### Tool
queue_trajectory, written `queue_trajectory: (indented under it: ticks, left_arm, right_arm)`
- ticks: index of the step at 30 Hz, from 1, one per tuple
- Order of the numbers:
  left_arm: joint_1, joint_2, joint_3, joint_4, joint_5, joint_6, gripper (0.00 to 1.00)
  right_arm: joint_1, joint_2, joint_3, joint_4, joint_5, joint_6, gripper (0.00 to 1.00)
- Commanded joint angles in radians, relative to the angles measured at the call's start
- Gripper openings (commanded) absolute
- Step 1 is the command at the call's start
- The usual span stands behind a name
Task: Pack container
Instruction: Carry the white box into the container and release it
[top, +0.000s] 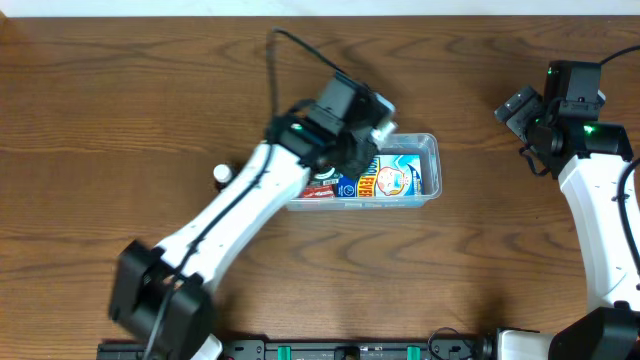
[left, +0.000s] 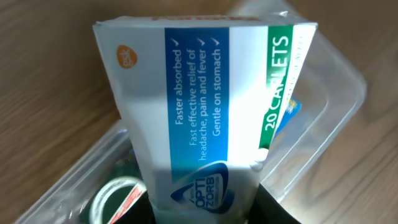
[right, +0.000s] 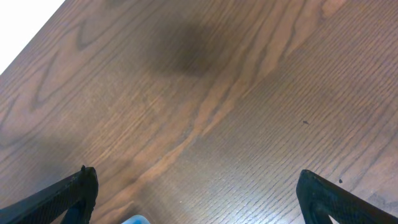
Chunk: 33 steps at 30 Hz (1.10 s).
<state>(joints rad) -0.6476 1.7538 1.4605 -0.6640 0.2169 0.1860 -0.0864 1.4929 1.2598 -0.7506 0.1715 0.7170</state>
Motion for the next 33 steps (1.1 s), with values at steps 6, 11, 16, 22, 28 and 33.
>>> queue_trajectory:
  ticks: [6,11,16,22,28,33]
  left_arm:
    - [-0.051,0.111,0.013,0.031,-0.013,0.364,0.31]
    - [-0.061,0.129,0.013,0.03,-0.012,0.48,0.36]
    - [-0.067,0.129,0.013,0.03,-0.012,0.574,0.43]
    - [-0.072,0.129,0.013,0.03,-0.012,0.642,0.45]
    - [-0.072,0.129,0.013,0.034,-0.012,0.64,0.52]
    - [-0.072,0.129,0.013,0.045,-0.012,0.64,0.54]
  right_arm:
    - [-0.002,0.005,0.0,-0.002,0.004,0.011,0.99]
    - [-0.002,0.005,0.0,-0.002,0.004,0.011,0.99]
    - [-0.002,0.005,0.0,-0.002,0.004,0.011,0.99]
    - [-0.002,0.005,0.0,-0.002,0.004,0.011,0.99]
    - [-0.002,0.005,0.0,-0.002,0.004,0.011,0.99]
    - [-0.002,0.005,0.0,-0.002,0.004,0.011,0.99]
